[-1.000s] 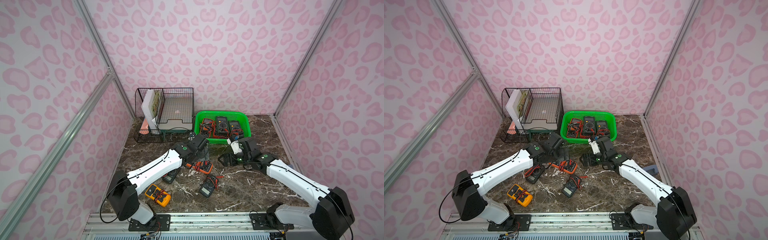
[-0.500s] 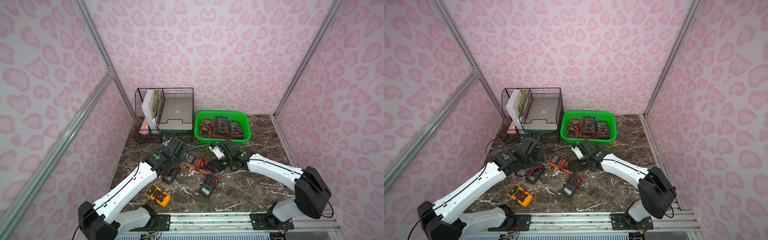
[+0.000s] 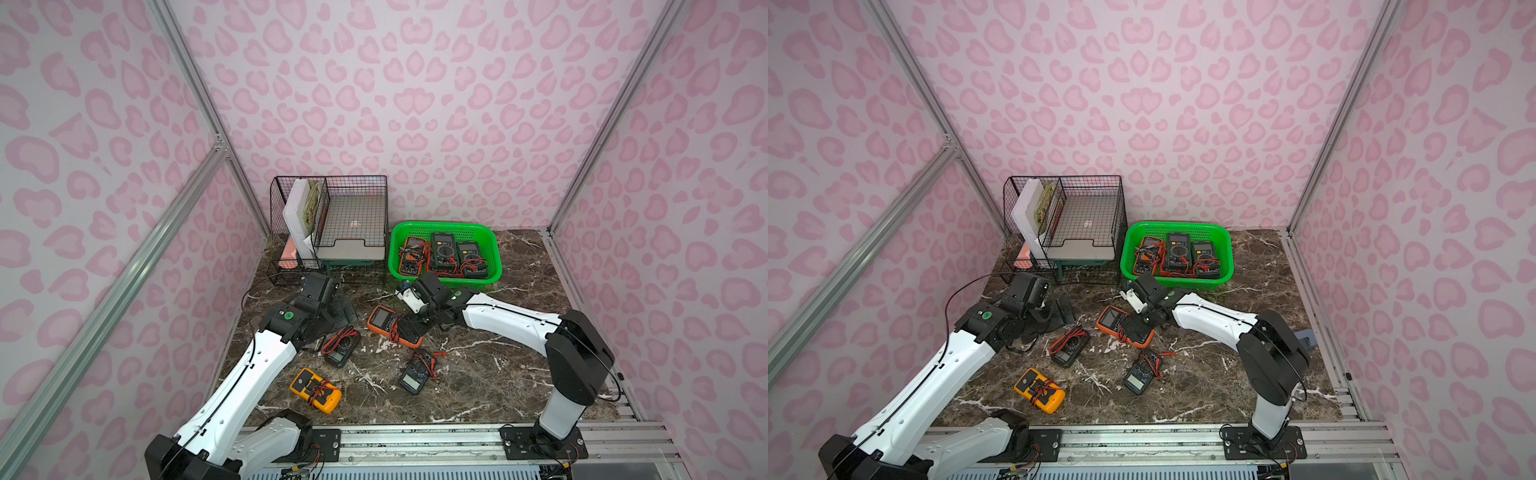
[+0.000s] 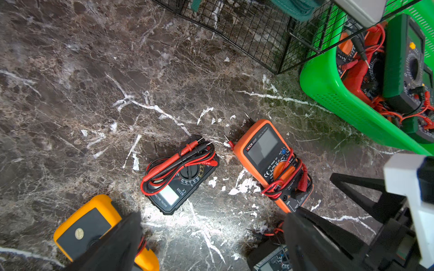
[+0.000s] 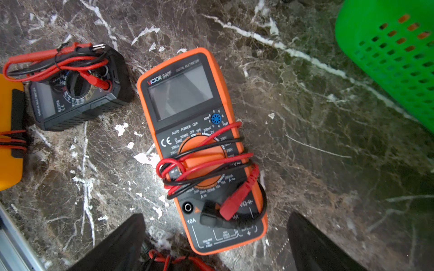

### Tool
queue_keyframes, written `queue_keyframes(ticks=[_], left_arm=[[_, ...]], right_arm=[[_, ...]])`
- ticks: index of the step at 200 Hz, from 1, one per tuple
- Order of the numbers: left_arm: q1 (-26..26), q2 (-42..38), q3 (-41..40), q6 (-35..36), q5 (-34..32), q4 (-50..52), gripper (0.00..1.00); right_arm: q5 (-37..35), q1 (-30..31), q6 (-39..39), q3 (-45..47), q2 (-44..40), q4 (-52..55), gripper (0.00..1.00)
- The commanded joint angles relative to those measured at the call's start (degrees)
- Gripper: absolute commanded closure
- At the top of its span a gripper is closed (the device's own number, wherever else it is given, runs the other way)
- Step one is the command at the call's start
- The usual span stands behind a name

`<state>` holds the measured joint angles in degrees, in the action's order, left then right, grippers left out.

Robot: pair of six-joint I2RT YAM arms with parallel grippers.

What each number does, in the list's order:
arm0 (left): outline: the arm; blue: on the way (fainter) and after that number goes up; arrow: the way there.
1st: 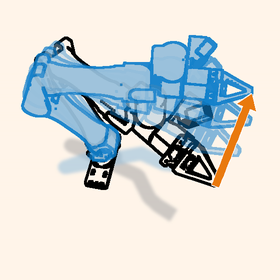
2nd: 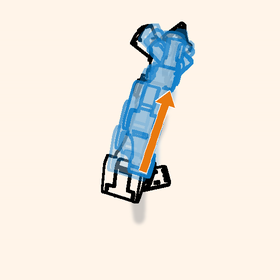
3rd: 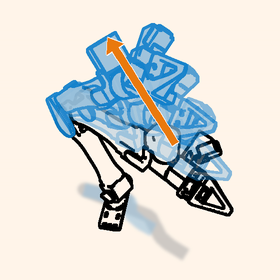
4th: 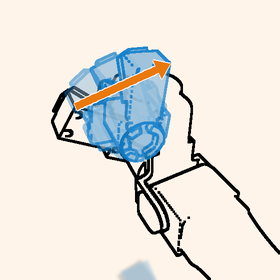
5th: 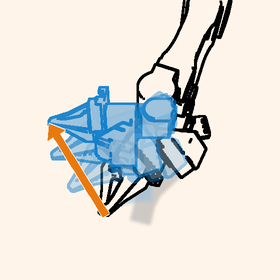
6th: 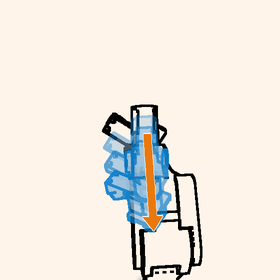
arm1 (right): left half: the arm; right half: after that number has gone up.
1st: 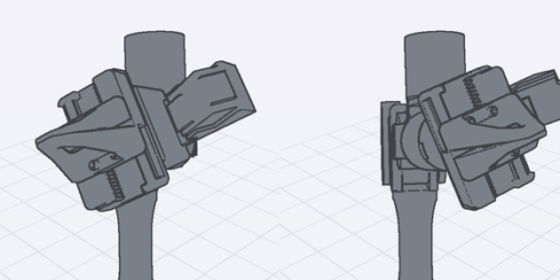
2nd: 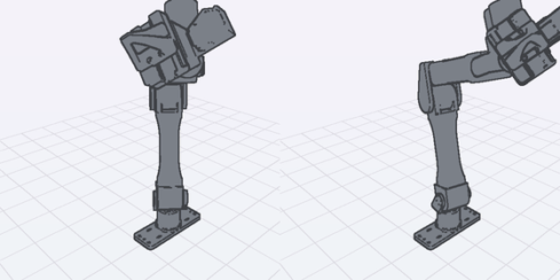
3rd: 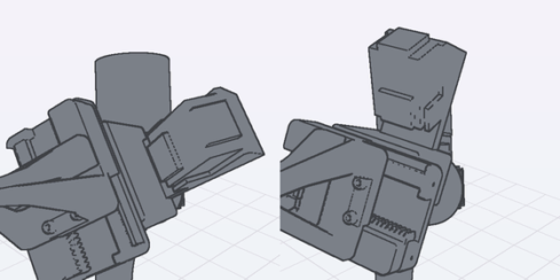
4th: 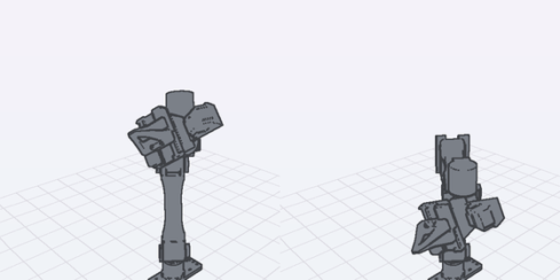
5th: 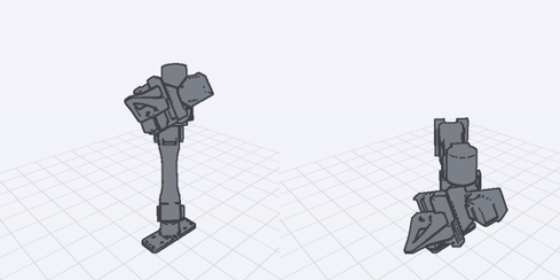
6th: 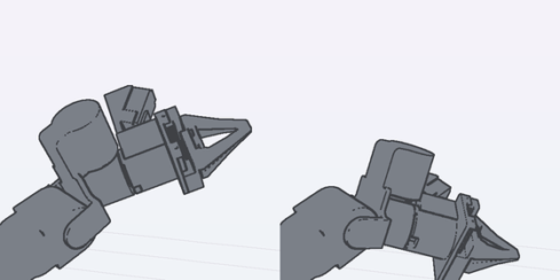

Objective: Put the multimeter into the basket
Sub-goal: Pick up the multimeter from the center of the board.

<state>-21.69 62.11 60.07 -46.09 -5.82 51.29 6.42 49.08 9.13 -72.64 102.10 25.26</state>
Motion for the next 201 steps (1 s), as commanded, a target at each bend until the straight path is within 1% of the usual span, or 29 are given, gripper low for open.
queue_keyframes(ticks=[1, 39, 49, 98, 159, 201], left_arm=[[1.68, -0.10, -1.09, 2.68, 4.22, -0.67, 0.01], [4.82, 0.88, -2.17, 4.93, 7.39, -1.85, 0.02], [5.47, 1.37, -2.12, 5.53, 8.12, -1.80, 0.01], [8.26, 3.18, -2.57, 7.06, 11.38, -3.12, 0.01], [9.82, 4.66, -2.66, 7.68, 13.51, -4.57, 0.01], [9.86, 6.35, -2.60, 6.28, 15.44, -5.50, 0.01]], right_arm=[[-1.62, 0.89, -2.04, -1.73, 2.11, 1.16, 0.01], [-3.70, 2.23, -3.11, -4.87, 6.52, 2.01, 0.01], [-4.03, 2.29, -3.31, -7.12, 7.73, 2.34, 0.01], [-5.15, 2.26, -4.34, -11.40, 13.09, 3.57, 0.01], [-3.80, 2.25, -5.17, -13.43, 18.26, 4.67, 0.01], [-1.92, 2.43, -5.39, -13.57, 20.42, 5.59, 0.01]])
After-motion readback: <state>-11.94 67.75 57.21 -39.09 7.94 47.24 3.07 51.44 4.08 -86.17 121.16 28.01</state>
